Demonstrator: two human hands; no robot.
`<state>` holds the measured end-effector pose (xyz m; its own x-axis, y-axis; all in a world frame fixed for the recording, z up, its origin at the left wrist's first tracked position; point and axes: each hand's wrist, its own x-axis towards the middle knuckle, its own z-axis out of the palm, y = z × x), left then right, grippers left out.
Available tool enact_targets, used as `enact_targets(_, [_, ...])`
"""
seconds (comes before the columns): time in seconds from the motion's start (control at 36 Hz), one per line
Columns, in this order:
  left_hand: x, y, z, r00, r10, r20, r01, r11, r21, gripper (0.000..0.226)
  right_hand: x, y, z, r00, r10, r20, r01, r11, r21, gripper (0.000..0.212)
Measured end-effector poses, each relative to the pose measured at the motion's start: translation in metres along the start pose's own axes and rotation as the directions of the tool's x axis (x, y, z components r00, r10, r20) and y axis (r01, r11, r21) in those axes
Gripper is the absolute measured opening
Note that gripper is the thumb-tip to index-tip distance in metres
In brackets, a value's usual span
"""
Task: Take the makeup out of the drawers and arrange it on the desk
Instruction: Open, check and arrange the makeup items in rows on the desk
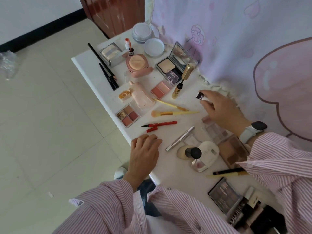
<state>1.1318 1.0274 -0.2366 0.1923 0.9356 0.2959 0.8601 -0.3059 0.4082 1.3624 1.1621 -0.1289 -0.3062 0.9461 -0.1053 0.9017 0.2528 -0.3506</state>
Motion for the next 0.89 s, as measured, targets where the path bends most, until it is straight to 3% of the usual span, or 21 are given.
enact_targets(0.11, [0.000,0.001,-0.007,0.996,-0.011,0.091,0.010,1.000,0.014,0.024,-0.010,-0.012,-0.013,0.994,0.082,-0.073,-0.069,0.984,0.166,0.039])
enact_targets(0.22, [0.004,0.004,-0.023,0.975,-0.025,0.219,0.022,1.000,0.015,0.037,-0.030,-0.029,-0.032,0.981,0.196,0.012,-0.189,0.926,0.328,0.045])
enact_targets(0.33, [0.007,0.011,-0.046,0.940,-0.132,0.315,0.161,0.985,-0.069,0.048,-0.058,-0.056,-0.049,0.981,0.193,0.024,-0.178,0.839,0.514,0.029])
enact_targets(0.42, [0.010,0.014,-0.072,0.942,-0.221,0.254,0.290,0.916,-0.276,0.046,-0.076,-0.089,-0.057,0.975,0.218,0.039,-0.190,0.734,0.652,0.019])
enact_targets(0.5, [0.017,0.023,-0.117,0.938,-0.294,0.182,0.345,0.807,-0.478,0.038,-0.092,-0.124,-0.060,0.984,0.170,0.061,-0.166,0.715,0.679,0.011])
enact_targets(0.56, [0.014,0.031,-0.149,0.949,-0.268,0.166,0.313,0.736,-0.600,0.039,-0.102,-0.150,-0.061,0.991,0.117,0.068,-0.130,0.688,0.714,0.004])
enact_targets(0.64, [-0.002,0.041,-0.194,0.978,-0.188,0.088,0.196,0.692,-0.695,0.038,-0.121,-0.194,-0.057,0.997,0.067,0.043,-0.076,0.626,0.776,0.021])
enact_targets(0.69, [-0.020,0.046,-0.215,0.990,-0.142,0.004,0.113,0.765,-0.634,0.031,-0.136,-0.224,-0.051,0.998,0.063,0.026,-0.056,0.550,0.834,0.027])
enact_targets(0.78, [-0.049,0.051,-0.232,0.983,-0.130,-0.132,0.070,0.921,-0.384,0.036,-0.160,-0.261,-0.036,0.994,0.110,-0.010,-0.049,0.522,0.852,0.027])
enact_targets(0.89, [-0.074,0.050,-0.247,0.957,-0.151,-0.249,0.098,0.972,-0.215,0.035,-0.188,-0.295,-0.021,0.977,0.200,-0.075,-0.033,0.486,0.874,0.027])
